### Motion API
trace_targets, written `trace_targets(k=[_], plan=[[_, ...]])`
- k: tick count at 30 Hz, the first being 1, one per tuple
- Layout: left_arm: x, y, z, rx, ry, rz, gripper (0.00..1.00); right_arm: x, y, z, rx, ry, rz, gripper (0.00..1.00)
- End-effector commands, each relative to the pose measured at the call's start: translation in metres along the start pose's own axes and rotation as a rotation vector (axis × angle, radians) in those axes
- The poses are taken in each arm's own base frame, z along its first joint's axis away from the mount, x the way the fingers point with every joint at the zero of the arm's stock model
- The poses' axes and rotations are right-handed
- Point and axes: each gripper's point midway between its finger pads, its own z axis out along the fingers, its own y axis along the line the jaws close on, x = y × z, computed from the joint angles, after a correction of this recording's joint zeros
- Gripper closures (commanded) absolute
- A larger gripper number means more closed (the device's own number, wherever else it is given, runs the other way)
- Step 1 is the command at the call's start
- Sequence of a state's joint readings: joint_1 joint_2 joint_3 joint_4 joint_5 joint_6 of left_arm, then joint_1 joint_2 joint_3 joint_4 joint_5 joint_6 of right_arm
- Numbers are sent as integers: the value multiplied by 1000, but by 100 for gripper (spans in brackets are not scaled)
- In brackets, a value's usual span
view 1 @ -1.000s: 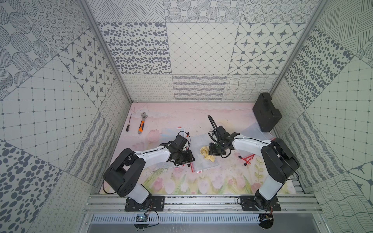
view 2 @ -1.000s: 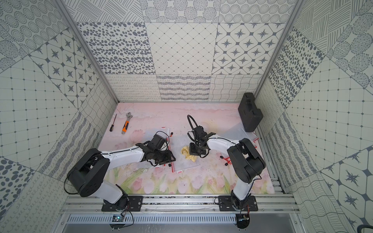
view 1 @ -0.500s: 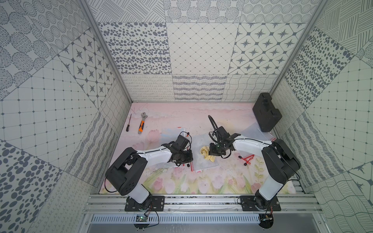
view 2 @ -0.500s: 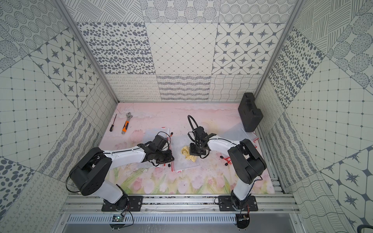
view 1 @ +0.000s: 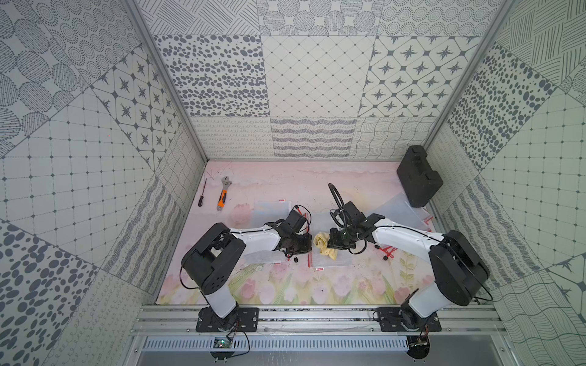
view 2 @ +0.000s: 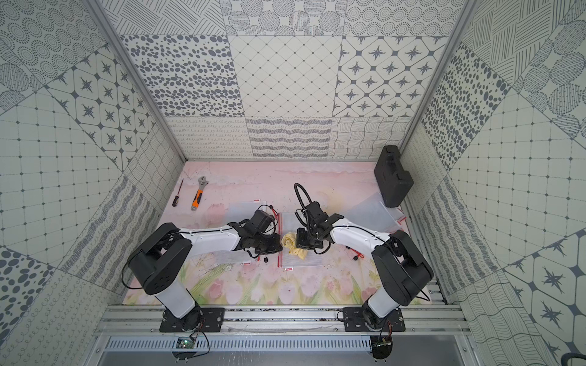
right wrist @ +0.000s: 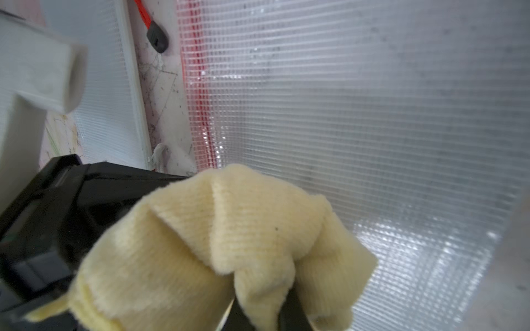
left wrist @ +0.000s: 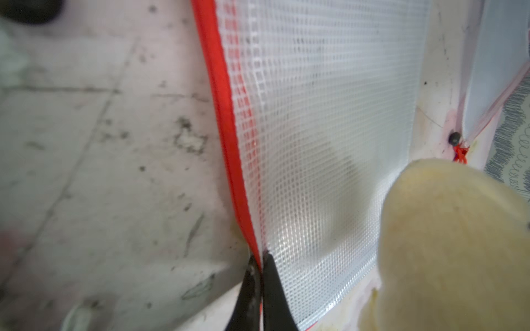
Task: Wipe the document bag
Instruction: Wipe the dirt from the document bag.
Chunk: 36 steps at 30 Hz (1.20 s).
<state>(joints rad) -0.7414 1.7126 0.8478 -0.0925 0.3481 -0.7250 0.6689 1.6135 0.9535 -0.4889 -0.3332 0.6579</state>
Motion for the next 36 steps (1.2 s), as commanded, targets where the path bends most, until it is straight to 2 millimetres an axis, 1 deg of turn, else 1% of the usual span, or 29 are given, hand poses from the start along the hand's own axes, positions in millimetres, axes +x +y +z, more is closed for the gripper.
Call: trace_targets(k=[1, 4, 6, 8, 11, 14, 16, 18, 19, 21, 23, 25, 27, 29, 31, 33, 36], plan=[[-3, -27, 8, 89, 21, 86, 100, -4, 3, 25, 6, 47, 48, 100], [-2, -31, 5, 102, 23, 96, 100, -8, -7, 45, 52, 74, 89, 100], [1, -31, 4, 106, 29, 99, 100, -18, -12, 52, 73, 60, 113, 100], [5, -31, 4, 117, 41, 103, 100, -32, -20, 54, 101, 44, 143, 100], [12, -32, 4, 129, 61, 113, 100, -62, -31, 46, 134, -22, 171, 100], [16, -30, 4, 129, 71, 119, 100, -101, -36, 34, 149, -100, 178, 100], [19, -30, 5, 136, 83, 127, 100, -127, -37, 31, 178, -124, 160, 100], [20, -30, 5, 136, 91, 133, 100, -145, -38, 33, 217, -135, 142, 100], [20, -30, 4, 135, 92, 140, 100, -152, -35, 34, 223, -130, 131, 100], [22, -28, 3, 128, 97, 154, 100, -152, -23, 37, 209, -102, 108, 100], [24, -25, 2, 111, 106, 171, 100, -145, -7, 34, 197, -101, 70, 100], [26, -22, 0, 95, 117, 193, 100, -131, 10, 31, 173, -98, 42, 100], [28, -22, -3, 92, 119, 210, 100, -113, 23, 31, 118, -63, 48, 100], [30, -22, -5, 91, 129, 221, 100, -99, 31, 32, 71, -49, 61, 100], [31, -22, -7, 87, 138, 232, 100, -88, 31, 33, 71, -37, 73, 100], [32, -23, -8, 87, 145, 240, 100, -81, 26, 35, 86, -28, 85, 100], [33, -25, -8, 96, 159, 249, 100, -84, 15, 42, 119, -41, 102, 100]])
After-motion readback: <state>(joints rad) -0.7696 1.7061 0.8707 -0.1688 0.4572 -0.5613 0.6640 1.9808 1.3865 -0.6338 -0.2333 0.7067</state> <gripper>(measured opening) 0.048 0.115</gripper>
